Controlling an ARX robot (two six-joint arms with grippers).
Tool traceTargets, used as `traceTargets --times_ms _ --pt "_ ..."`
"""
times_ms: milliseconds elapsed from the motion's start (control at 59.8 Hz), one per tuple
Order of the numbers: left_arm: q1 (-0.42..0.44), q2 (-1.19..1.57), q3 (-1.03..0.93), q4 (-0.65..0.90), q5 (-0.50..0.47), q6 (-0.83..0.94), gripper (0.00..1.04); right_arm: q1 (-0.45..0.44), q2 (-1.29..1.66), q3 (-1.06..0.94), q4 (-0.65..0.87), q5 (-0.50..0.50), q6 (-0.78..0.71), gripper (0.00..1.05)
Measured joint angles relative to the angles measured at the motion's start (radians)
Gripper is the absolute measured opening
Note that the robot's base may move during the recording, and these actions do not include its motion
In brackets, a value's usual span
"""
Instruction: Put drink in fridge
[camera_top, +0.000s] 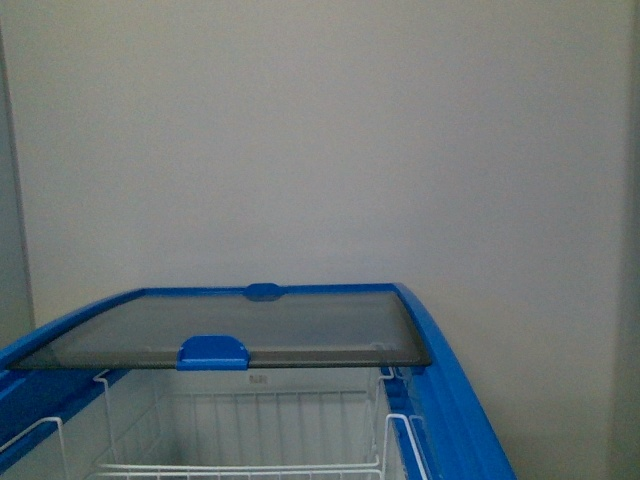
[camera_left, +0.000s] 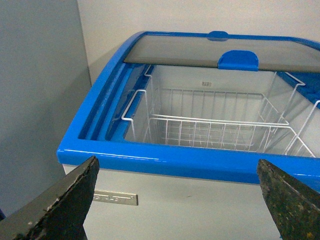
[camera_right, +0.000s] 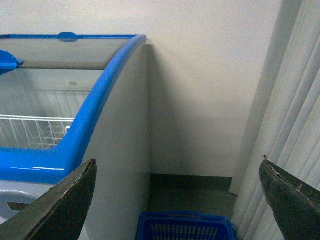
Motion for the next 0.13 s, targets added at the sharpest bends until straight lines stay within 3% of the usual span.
traceTargets --times_ms 134 --pt "0.000 0.000 0.000 0.000 0.000 0.000 0.97 0.000 0.000 0.000 0.000 0.000 0.000 0.97"
